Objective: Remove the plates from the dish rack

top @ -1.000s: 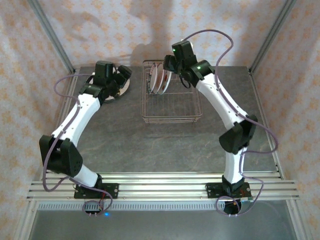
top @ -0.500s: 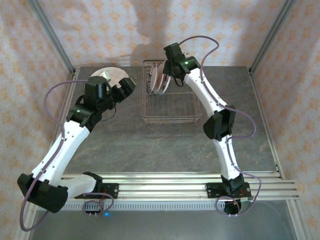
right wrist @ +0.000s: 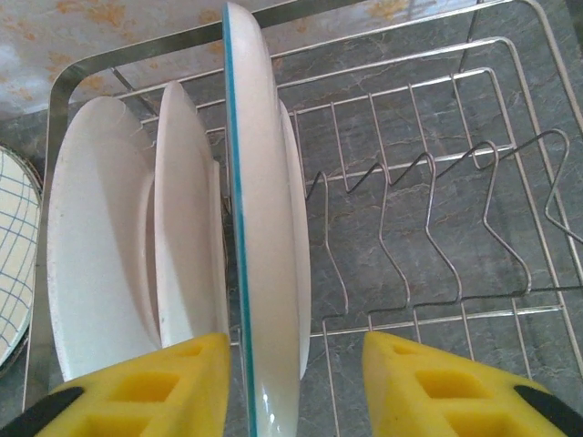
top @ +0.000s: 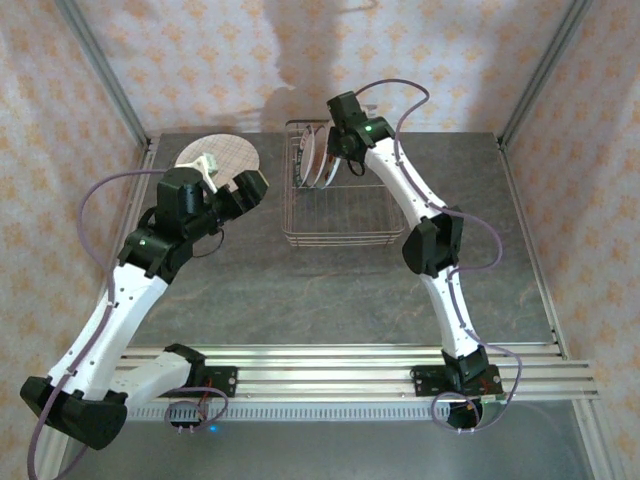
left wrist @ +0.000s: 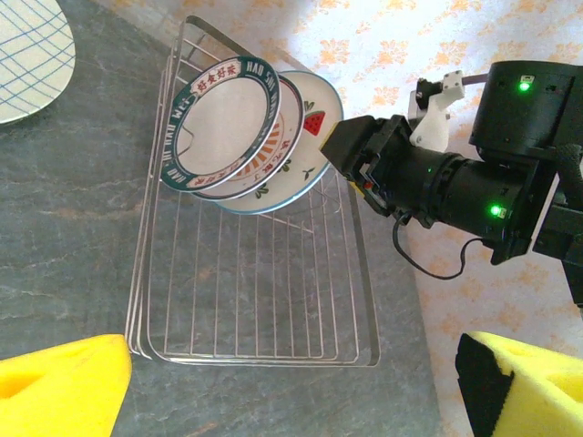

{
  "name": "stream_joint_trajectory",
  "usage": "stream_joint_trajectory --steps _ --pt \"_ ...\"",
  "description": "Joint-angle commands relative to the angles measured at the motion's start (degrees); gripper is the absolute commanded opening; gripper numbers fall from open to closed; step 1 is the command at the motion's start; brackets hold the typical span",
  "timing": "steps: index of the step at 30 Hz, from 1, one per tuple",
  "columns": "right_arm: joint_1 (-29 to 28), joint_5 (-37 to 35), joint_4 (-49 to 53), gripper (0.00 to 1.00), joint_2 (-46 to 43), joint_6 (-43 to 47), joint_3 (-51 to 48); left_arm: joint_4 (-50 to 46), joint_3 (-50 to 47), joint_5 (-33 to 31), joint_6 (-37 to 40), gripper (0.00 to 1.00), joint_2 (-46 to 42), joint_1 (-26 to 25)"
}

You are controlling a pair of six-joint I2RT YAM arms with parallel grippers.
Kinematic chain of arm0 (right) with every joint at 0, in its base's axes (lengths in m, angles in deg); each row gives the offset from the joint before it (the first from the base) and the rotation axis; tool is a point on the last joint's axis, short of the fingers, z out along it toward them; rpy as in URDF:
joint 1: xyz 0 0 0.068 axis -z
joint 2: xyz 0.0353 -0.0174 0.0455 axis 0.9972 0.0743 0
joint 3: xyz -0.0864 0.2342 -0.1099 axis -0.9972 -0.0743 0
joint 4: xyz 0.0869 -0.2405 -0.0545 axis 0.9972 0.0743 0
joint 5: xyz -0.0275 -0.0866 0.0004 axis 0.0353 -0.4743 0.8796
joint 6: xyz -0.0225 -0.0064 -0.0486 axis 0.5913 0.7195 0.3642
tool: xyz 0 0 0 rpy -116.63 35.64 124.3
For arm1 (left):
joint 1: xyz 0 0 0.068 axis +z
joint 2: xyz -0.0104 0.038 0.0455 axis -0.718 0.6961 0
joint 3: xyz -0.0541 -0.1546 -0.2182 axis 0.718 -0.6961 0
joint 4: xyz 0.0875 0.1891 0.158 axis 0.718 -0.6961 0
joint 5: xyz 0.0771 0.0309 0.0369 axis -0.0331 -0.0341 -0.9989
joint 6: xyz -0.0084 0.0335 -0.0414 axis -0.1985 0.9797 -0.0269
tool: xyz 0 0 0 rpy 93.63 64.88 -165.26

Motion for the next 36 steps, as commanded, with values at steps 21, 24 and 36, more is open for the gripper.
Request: stream_joint_trajectory --steps 21,24,36 --pt "0.13 -4.04 -4.58 0.21 3.26 0.50 4.17 -1.79 -0.78 0.14 0.76 0.92 -1.79 -0.21" --pt "-0.19 -5.35 -4.49 0.16 3.25 0.22 5.08 -1.69 -0.33 0.21 0.75 0.92 -1.51 -0.21" --pt "-1.45 -8.93 -5.10 0.01 3.52 -0.33 6.05 -2.05 -0.14 0.03 0.75 0.92 -1.50 -0.21"
